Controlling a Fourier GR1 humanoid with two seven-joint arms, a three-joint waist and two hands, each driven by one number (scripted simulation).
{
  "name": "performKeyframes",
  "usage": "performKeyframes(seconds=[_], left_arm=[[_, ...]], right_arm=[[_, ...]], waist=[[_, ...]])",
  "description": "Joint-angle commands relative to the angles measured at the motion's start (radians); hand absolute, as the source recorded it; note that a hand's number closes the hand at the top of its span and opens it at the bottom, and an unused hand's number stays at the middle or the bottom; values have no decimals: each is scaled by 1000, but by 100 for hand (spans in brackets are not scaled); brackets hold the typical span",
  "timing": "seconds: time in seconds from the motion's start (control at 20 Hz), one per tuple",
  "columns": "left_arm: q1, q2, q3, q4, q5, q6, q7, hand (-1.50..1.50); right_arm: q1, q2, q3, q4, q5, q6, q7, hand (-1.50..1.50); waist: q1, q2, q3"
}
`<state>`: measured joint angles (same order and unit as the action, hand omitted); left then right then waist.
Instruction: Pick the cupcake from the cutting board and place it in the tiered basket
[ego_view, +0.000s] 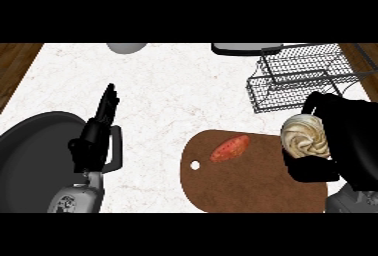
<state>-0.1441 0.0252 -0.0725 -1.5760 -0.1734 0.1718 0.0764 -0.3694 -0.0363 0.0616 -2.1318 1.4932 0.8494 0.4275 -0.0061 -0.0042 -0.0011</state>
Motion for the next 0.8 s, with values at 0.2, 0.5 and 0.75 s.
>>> performKeyframes(seconds=[0.2, 0.5, 0.75], left_arm=[[-33, 12, 32, 32, 16, -13, -19, 0], [1, -11, 7, 60, 10, 1, -60, 0], [58, -24, -83, -10, -19, 55, -28, 0]], right_arm=[[-342, -30, -276, -60, -147, 307, 43, 150], [-498, 30, -471, 120, -296, 191, 123, 150], [-559, -38, -405, 355, -258, 4, 140, 150]], waist=[[3, 2, 0], [7, 4, 1], [17, 5, 1]])
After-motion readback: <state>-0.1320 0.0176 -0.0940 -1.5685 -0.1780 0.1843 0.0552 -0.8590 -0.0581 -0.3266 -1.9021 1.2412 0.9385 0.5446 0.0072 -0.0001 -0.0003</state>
